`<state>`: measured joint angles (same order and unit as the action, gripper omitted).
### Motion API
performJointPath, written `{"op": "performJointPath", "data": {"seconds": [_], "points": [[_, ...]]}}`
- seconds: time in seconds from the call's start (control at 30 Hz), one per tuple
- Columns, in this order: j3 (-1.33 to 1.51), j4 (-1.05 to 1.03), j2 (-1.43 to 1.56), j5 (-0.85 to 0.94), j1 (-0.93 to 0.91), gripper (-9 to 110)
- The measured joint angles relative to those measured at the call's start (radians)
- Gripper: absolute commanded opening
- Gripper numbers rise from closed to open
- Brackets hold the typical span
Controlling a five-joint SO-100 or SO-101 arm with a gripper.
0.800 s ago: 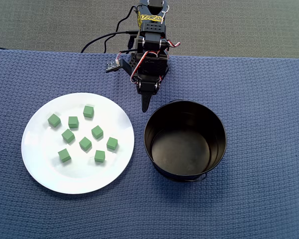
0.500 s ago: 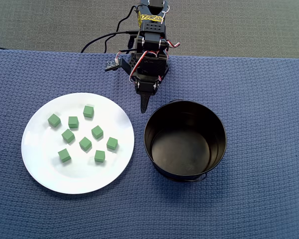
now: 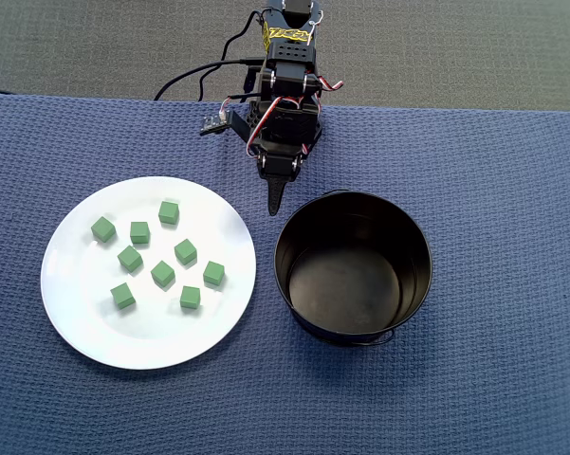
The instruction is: Pick up the green cubes from the white plate and place them in the black recipient
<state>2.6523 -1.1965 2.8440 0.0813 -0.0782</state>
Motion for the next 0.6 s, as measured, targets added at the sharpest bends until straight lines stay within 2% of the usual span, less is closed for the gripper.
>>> {"op": "performJointPath", "data": {"seconds": [0.6], "points": [[-0.006, -0.008, -0.041, 0.018, 0.000, 3]]}}
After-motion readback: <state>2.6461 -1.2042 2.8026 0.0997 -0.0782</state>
